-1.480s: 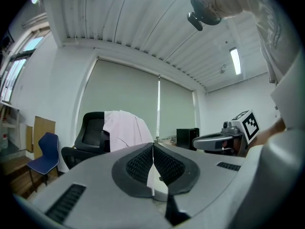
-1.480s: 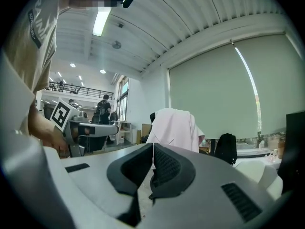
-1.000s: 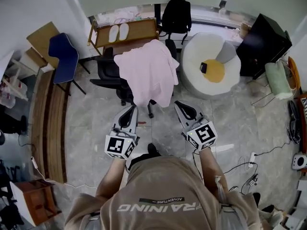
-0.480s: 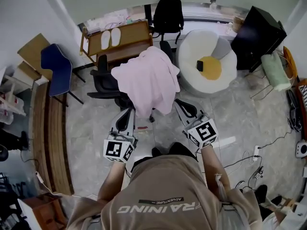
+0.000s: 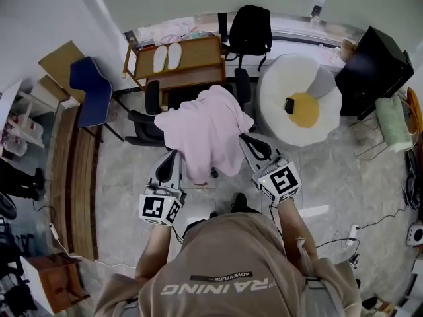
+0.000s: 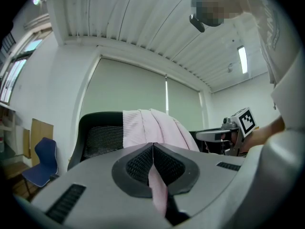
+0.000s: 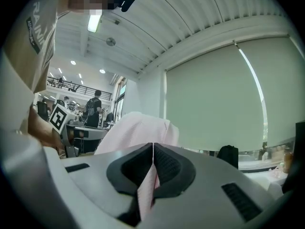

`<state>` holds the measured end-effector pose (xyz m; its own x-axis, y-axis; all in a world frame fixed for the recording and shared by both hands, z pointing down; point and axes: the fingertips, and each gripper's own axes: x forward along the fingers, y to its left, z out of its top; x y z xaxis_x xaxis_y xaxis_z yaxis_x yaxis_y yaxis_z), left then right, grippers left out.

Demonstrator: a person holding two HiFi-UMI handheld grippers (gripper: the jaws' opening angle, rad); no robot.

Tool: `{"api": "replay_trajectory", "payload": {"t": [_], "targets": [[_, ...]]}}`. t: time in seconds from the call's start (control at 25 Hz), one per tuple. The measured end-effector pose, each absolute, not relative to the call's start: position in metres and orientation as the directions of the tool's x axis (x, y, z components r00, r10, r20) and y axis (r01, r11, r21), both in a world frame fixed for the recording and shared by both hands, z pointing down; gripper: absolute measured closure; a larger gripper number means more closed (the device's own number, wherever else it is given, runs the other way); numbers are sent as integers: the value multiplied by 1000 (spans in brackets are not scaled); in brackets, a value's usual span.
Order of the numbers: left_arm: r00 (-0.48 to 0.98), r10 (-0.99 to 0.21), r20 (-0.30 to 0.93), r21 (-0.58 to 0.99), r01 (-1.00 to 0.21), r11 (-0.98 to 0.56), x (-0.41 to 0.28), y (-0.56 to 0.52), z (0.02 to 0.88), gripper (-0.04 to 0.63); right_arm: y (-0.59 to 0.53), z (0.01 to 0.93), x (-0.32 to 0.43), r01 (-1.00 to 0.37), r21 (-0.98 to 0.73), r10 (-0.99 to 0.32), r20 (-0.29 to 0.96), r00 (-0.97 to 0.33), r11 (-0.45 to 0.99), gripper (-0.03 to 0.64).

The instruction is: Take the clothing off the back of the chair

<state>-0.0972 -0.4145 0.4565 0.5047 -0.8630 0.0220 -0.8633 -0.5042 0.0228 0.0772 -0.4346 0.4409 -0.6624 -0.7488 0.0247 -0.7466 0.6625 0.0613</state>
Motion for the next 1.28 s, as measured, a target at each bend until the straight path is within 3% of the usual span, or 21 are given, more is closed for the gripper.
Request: {"api": "replay_trajectory", "payload": {"t": [0.44, 0.72, 0.84, 0.96, 1.28], "targets": [[391, -920, 39, 29, -920, -390, -98, -438, 463, 581, -472, 447, 76, -630, 8, -630, 29, -776, 776, 583], [404, -913, 65, 32, -915, -403, -104, -441, 469, 581, -484, 449, 68, -634, -6, -632, 57, -773, 774, 580], [420, -905, 65, 22, -908, -419, -106, -444, 466, 581, -479, 446, 67, -627, -7, -625, 72, -778, 779, 479], [437, -898, 50, 34, -899, -436, -105, -447, 465, 581, -477, 446, 67, -629, -2, -627, 83, -775, 777, 430], [474, -880, 26, 24, -881, -473, -105, -445, 464, 581, -474, 437, 73, -622, -70, -620, 45, -783, 780, 391]]}}
